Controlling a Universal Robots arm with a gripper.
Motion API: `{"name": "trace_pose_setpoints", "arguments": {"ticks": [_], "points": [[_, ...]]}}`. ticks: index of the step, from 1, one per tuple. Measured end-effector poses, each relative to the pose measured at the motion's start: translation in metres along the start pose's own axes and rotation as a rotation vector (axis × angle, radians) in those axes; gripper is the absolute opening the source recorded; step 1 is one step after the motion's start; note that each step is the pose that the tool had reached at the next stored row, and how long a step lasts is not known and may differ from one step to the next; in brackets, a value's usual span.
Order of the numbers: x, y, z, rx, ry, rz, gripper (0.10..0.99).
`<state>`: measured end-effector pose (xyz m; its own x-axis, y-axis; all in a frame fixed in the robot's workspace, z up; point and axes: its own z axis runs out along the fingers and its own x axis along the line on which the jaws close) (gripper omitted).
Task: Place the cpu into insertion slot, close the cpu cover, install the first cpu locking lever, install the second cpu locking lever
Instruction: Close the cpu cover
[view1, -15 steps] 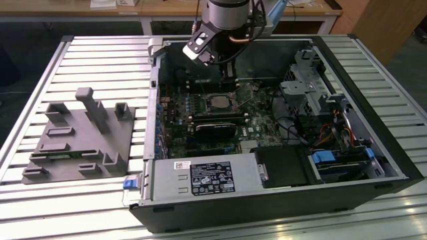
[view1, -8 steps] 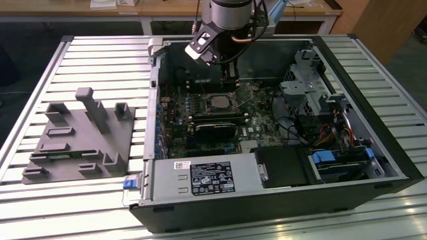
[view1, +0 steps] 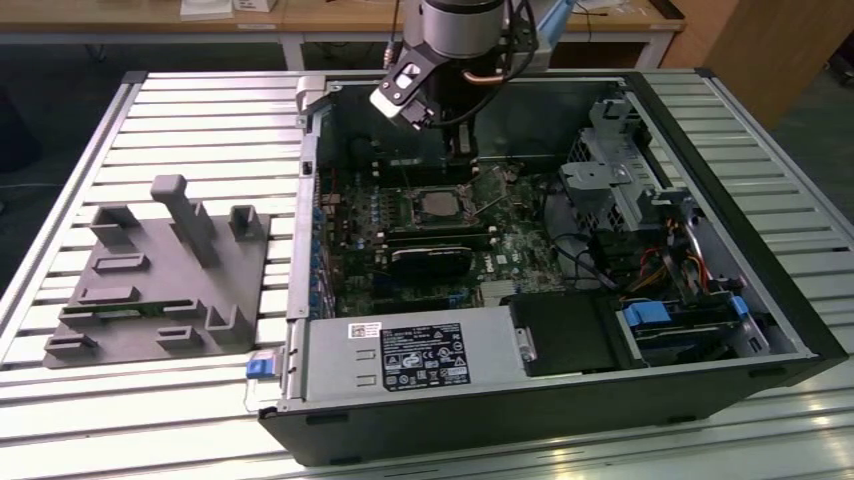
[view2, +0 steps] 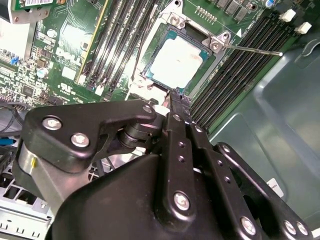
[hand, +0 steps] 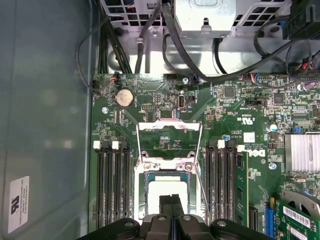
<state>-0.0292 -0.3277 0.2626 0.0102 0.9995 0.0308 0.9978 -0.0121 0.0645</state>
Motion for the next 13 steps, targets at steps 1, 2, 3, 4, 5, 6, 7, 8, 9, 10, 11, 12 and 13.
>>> {"name": "trace_pose_setpoints", "arguments": {"ticks": [1,2,3,4,5,6,7,8,9,10,11,12,13], "points": [[0.0000,0.0000,-0.0007,0.000,-0.0001,0.000,0.106],[0.0000,0.0001,-0.0007,0.000,0.0002,0.000,0.106],[0.0000,0.0001,-0.0007,0.000,0.0002,0.000,0.106],[0.0000,0.0007,-0.0007,0.000,0.0002,0.000,0.106],[0.0000,0.0020,-0.0007,0.000,0.0000,0.000,0.106],[0.0000,0.0035,-0.0006,0.000,0.0000,0.000,0.106],[0.0001,0.0051,-0.0005,0.000,0.0000,0.000,0.106],[0.0001,0.0067,-0.0004,0.000,0.0000,0.000,0.106],[0.0002,0.0079,-0.0003,0.000,-0.0001,0.000,0.106],[0.0003,0.0091,-0.0002,0.000,0.0000,0.000,0.106],[0.0003,0.0103,-0.0001,0.000,0.0000,0.000,0.106],[0.0004,0.0111,-0.0001,0.000,-0.0001,0.000,0.106],[0.0005,0.0118,-0.0001,0.000,-0.0002,0.000,0.106]]}}
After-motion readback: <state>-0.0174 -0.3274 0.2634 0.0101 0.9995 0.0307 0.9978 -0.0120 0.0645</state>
